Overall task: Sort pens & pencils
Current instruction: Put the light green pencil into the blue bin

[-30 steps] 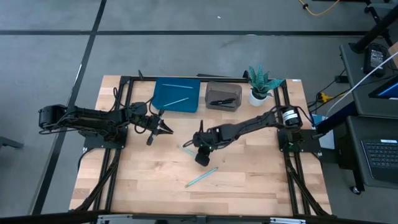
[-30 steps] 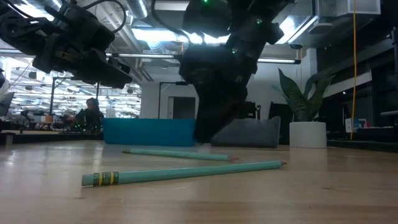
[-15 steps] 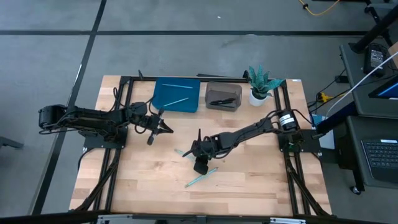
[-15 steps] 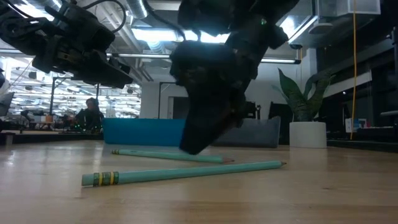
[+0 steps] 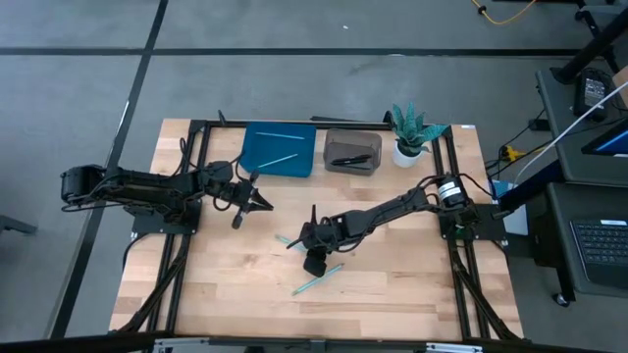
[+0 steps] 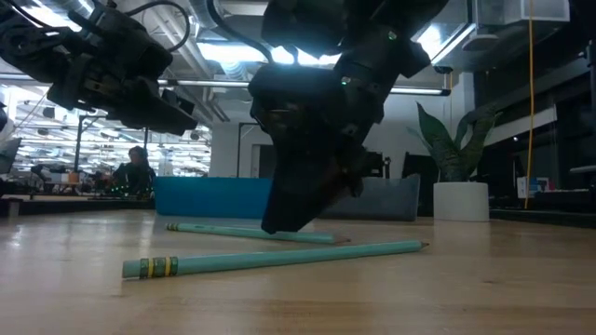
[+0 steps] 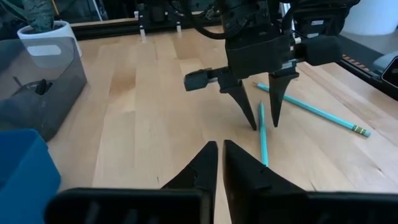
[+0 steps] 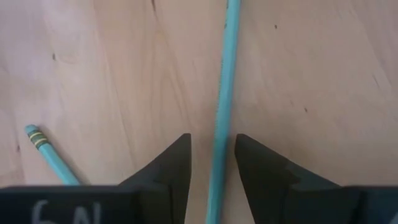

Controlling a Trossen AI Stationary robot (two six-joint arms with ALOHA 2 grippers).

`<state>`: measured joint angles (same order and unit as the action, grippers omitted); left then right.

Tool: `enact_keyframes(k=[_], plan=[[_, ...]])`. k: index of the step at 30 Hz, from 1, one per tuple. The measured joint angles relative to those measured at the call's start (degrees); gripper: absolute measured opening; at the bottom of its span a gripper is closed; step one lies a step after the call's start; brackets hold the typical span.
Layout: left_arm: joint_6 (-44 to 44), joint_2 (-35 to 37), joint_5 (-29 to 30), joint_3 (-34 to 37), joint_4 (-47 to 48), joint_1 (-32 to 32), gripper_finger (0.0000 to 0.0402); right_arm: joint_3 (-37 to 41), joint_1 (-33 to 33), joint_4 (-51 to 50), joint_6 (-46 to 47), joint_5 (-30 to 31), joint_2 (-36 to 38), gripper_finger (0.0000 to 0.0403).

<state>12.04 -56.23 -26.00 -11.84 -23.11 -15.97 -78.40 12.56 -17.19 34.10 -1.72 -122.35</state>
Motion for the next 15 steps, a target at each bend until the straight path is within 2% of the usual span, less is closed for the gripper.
enact_keyframes(k=[8, 15], plan=[[-0.06, 0.0, 0.0, 0.0, 0.19, 0.0, 0.0031, -0.14, -1.15, -1.49, -1.24, -0.51, -1.16, 0.0131], [-0.05, 0.0, -0.01, 0.0, 0.45, 0.0, 0.0018, -0.17, -2.87, -2.44, -3.7, -1.45, -1.17, 0.0131]])
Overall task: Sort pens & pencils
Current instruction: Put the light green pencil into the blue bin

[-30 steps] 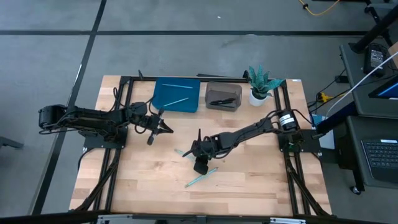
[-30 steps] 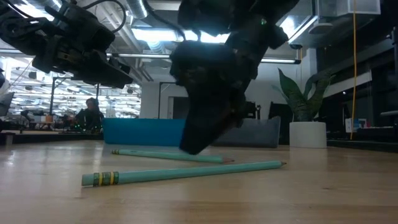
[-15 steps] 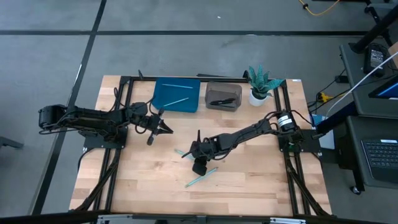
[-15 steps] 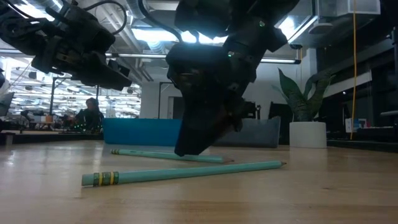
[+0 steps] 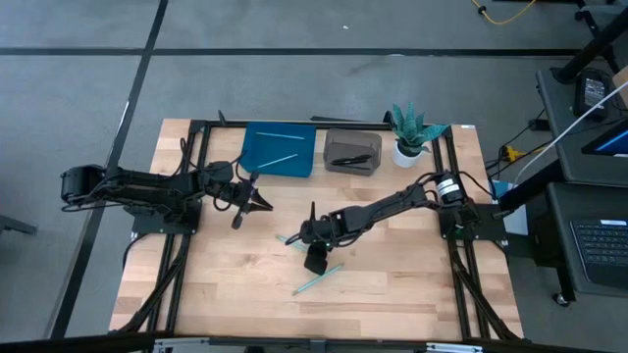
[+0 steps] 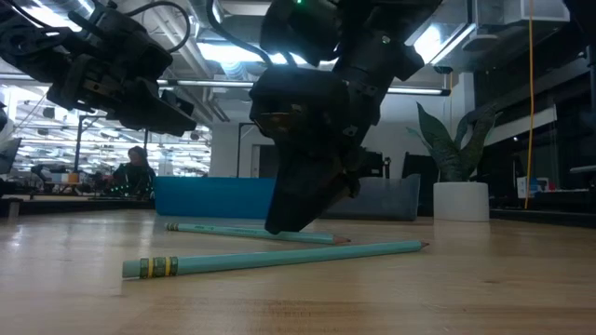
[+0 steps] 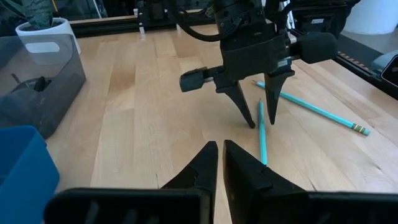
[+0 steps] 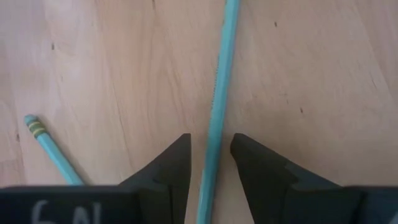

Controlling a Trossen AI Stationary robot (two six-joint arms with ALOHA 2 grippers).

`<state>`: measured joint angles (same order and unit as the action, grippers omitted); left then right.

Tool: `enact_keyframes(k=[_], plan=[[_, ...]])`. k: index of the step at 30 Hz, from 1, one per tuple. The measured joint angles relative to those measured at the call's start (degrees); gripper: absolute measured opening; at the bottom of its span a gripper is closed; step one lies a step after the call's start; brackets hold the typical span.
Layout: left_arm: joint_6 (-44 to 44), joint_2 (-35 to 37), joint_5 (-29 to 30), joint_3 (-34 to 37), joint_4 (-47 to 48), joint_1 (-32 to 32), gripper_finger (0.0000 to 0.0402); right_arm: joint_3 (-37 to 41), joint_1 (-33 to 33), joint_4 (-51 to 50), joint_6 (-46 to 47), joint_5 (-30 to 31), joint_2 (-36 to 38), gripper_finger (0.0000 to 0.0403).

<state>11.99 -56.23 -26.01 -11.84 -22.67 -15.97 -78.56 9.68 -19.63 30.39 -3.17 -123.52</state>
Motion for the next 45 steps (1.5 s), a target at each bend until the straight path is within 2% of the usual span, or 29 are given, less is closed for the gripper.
enact_keyframes(k=[8, 13, 20, 24, 36, 45], plan=[[0.02, 0.0, -0.01, 0.0, 0.24, -0.02, 0.0001, -0.09, -1.96, -2.38, -1.03, 0.15, 0.0, 0.0129], [0.08, 0.0, 0.0, 0.0, 0.28, 0.0, 0.001, -0.09, -2.16, -2.63, -2.46, 1.36, 0.02, 0.0115], [0.11, 0.0, -0.01, 0.0, 0.26, 0.0, 0.0025, -0.1, -0.91, -3.79, -5.4, 7.22, 0.03, 0.0104], [0.09, 0.0, -0.01, 0.0, 0.28, 0.0, 0.0026, -0.13, -1.29, -4.58, -7.18, 8.25, 0.05, 0.0104], [0.11, 0.0, -0.01, 0.0, 0.28, -0.02, 0.0001, -0.13, -2.33, -4.75, -17.55, 1.74, 0.11, 0.0104], [0.11, 0.0, -0.01, 0.0, 0.3, 0.0, 0.0019, -0.13, -3.05, -4.86, -23.66, -1.31, 0.13, 0.0102]])
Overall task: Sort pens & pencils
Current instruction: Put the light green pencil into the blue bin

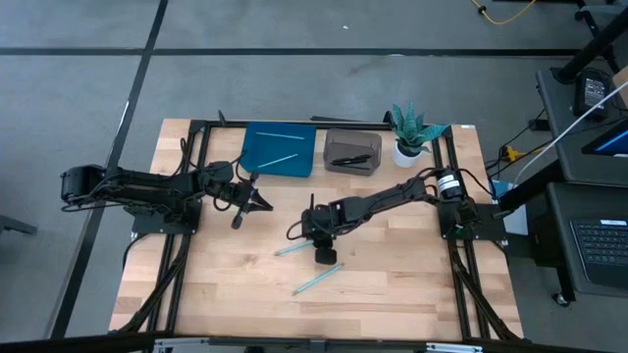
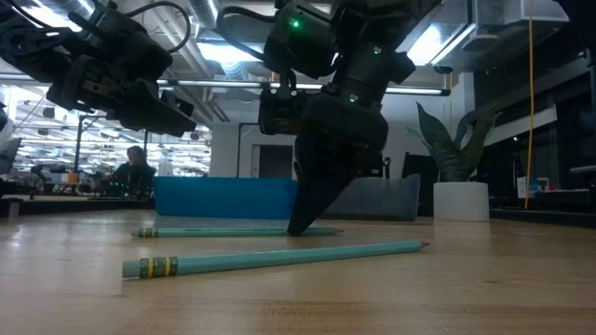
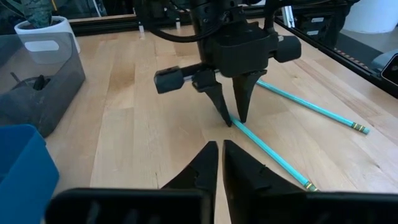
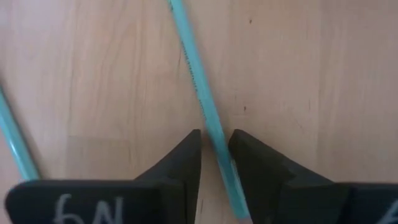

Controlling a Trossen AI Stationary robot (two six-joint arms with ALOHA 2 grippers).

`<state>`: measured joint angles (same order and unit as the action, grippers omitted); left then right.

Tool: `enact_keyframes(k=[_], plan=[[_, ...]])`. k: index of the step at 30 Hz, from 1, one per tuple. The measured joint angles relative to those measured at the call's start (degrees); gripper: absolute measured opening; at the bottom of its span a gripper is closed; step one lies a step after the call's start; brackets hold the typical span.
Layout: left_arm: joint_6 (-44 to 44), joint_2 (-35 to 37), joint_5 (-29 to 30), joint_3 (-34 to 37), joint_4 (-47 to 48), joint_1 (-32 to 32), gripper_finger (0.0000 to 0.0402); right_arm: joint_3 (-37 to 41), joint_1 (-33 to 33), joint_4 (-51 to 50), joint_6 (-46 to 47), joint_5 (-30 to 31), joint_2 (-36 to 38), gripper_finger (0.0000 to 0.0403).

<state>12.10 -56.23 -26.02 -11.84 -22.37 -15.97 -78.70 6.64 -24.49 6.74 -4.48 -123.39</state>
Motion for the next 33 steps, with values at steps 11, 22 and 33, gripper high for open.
enact_keyframes(k=[11, 22, 33], plan=[[0.0, 0.0, 0.0, 0.0, 0.0, 0.0, 0.0023, 0.0, -0.03, -0.07, -0.98, -0.13, 0.0, 0.0035], [0.0, 0.0, 0.0, 0.0, 0.0, -0.02, 0.0001, 0.0, 0.04, 0.03, -0.5, -0.18, 0.0, 0.0034], [0.02, 0.0, 0.0, 0.0, 0.0, -0.02, 0.0025, 0.04, 0.04, 0.61, 0.29, -1.41, 0.0, 0.003]])
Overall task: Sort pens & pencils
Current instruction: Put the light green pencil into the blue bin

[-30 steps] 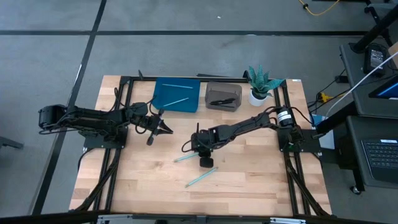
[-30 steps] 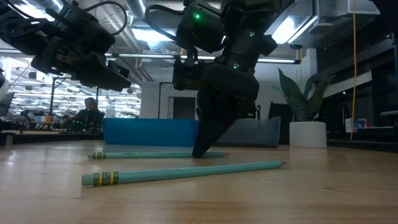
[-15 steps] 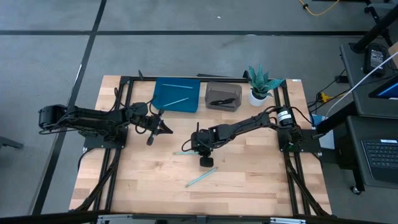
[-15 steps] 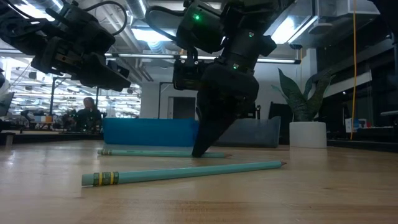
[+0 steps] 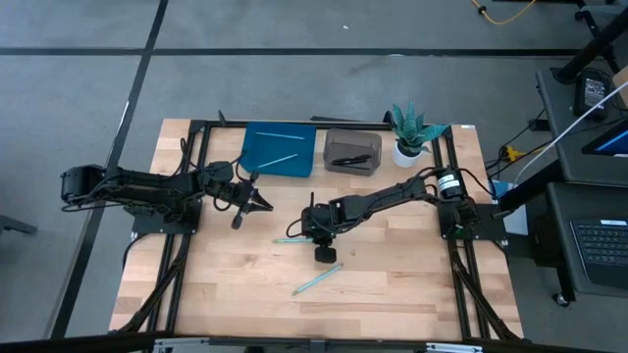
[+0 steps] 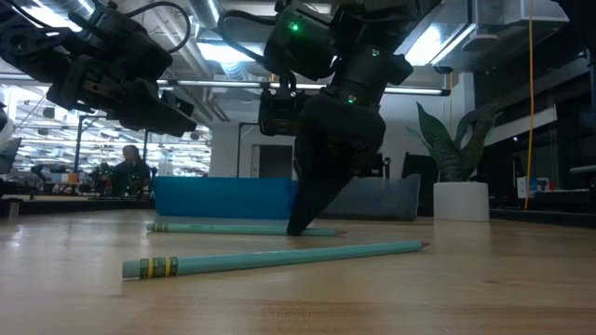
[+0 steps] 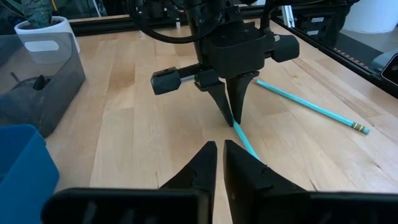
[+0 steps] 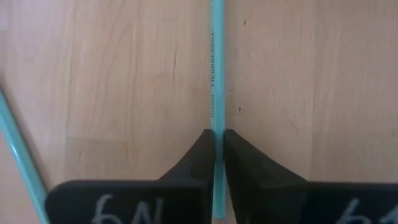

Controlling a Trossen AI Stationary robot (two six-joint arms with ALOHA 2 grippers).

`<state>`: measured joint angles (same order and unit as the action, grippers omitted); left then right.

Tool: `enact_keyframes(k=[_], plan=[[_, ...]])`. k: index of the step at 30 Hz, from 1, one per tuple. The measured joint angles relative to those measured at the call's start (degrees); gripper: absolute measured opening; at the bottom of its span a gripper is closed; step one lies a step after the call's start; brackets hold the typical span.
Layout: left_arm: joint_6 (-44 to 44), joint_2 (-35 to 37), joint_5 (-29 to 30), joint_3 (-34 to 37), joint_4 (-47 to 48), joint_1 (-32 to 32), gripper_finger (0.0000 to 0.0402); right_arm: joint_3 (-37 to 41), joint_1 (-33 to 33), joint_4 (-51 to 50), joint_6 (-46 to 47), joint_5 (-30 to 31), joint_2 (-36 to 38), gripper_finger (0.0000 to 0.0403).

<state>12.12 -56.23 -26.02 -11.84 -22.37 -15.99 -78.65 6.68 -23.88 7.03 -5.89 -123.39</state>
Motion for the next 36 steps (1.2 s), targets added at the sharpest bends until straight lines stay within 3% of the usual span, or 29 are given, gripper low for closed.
enact_keyframes(k=[8, 21, 36], plan=[[0.02, 0.0, 0.01, 0.0, 0.0, 0.02, 0.0028, -1.71, 0.02, -1.73, -0.09, -0.2, -0.17, 0.0025], [0.02, 0.0, 0.02, 0.0, 0.04, 0.02, 0.0001, -6.95, 0.07, -6.71, -2.82, -0.17, -0.88, 0.002], [0.04, 0.0, 0.02, 0.0, 0.93, 0.02, 0.003, -10.16, 0.13, -9.25, -4.31, -0.22, -1.25, 0.0013]])
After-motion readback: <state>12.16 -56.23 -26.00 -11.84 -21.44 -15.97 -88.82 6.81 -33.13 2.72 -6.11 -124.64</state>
